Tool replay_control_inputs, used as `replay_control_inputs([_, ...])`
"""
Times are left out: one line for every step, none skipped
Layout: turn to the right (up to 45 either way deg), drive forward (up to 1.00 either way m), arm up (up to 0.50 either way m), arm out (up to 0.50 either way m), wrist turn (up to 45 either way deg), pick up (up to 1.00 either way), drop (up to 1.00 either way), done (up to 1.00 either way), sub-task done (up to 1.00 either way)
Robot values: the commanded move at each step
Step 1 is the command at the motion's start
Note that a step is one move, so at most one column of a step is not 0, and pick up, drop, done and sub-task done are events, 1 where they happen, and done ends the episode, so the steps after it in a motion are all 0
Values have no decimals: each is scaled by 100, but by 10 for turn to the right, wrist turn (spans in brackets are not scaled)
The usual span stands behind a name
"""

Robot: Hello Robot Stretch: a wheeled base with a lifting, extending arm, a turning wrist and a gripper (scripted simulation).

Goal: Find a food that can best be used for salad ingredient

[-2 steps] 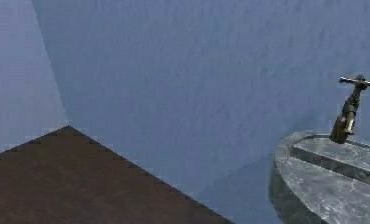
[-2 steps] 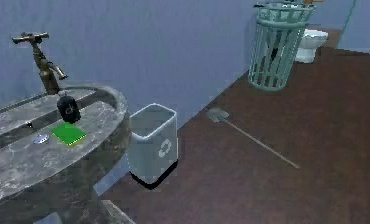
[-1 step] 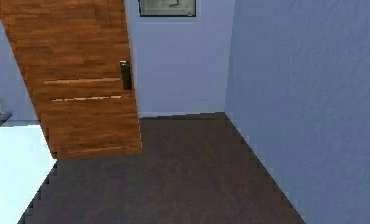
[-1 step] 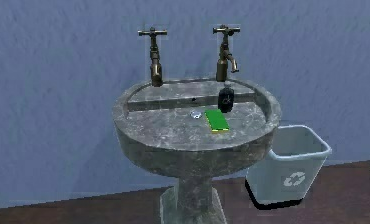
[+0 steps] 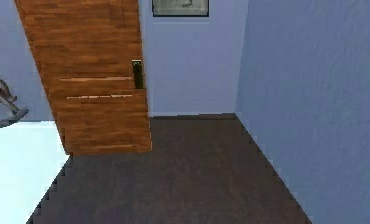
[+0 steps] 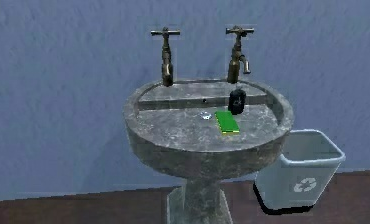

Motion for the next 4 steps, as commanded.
replay_control_inputs([0, 35, 0, 0, 0, 0, 0, 0, 0])
replay_control_inputs([-120, 0, 0, 0, 0, 0, 0, 0, 0])
replay_control_inputs([0, 40, 0, 0, 0, 0, 0, 0, 0])
replay_control_inputs([-450, 0, 0, 0, 0, 0, 0, 0, 0])
